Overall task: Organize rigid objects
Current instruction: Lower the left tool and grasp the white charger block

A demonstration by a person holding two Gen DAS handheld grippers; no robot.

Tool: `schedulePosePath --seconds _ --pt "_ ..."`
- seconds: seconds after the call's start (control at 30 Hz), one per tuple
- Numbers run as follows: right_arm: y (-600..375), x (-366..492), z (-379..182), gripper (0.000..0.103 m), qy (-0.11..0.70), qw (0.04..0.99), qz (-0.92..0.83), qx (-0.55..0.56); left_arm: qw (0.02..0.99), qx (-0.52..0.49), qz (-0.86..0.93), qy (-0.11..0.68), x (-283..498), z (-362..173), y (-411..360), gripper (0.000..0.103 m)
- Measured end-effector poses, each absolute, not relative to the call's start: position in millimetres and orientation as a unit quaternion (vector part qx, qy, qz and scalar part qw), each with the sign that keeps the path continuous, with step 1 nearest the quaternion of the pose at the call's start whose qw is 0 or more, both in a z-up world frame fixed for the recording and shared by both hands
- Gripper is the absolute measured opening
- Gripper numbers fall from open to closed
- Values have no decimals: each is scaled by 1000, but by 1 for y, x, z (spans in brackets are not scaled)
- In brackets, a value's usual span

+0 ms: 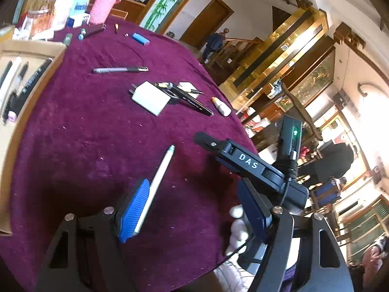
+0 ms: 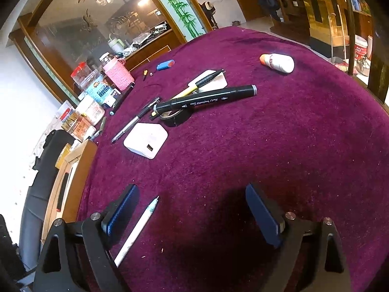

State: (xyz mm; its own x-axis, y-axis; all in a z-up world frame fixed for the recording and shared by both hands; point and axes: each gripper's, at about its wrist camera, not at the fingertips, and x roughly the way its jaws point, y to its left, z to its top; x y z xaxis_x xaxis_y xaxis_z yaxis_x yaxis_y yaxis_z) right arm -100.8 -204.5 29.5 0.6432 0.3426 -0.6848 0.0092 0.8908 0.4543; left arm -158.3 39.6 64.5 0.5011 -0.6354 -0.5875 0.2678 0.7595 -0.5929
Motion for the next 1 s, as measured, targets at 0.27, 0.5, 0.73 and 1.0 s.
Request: schedulePosePath --seconds 0.27,0.5,0.73,1.0 --pt "-195 -105 42 93 404 898 49 165 847 -205 -264 412 -162 65 39 74" --pt "-190 -127 141 103 168 985 -15 29 865 -201 -210 410 -154 67 65 74" --pt "-234 -33 96 102 281 950 12 135 874 -171 -138 434 -132 71 84 74" --pt "-277 -19 54 101 305 925 3 226 882 -44 -154 442 -64 70 21 74"
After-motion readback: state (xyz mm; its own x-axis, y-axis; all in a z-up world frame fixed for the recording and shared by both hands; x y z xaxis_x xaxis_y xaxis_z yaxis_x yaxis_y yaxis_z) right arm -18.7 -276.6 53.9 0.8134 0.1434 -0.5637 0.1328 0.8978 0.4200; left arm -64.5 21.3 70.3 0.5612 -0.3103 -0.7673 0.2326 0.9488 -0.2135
